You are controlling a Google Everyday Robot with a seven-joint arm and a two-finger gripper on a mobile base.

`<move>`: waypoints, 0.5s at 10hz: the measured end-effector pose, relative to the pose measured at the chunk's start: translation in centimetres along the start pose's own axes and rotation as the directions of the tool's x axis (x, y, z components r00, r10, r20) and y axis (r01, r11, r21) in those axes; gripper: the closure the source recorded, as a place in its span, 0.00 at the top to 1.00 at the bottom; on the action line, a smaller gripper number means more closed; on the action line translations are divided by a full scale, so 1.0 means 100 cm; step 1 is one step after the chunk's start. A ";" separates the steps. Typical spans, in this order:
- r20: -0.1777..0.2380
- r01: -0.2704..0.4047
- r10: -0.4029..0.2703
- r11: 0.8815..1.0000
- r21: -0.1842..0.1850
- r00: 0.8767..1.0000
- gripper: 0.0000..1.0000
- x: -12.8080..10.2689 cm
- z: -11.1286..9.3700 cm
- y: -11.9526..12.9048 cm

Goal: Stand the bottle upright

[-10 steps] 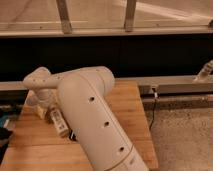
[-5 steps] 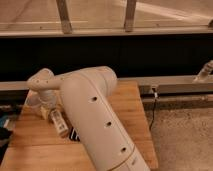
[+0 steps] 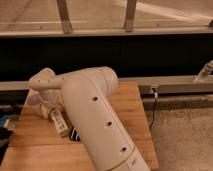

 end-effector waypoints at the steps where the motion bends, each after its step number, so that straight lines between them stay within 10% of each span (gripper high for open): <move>1: 0.003 0.000 0.000 1.000 -0.001 1.000 0.65 -0.002 0.001 -0.001; 5: 0.008 0.000 0.000 1.000 -0.016 1.000 0.65 -0.007 0.008 -0.004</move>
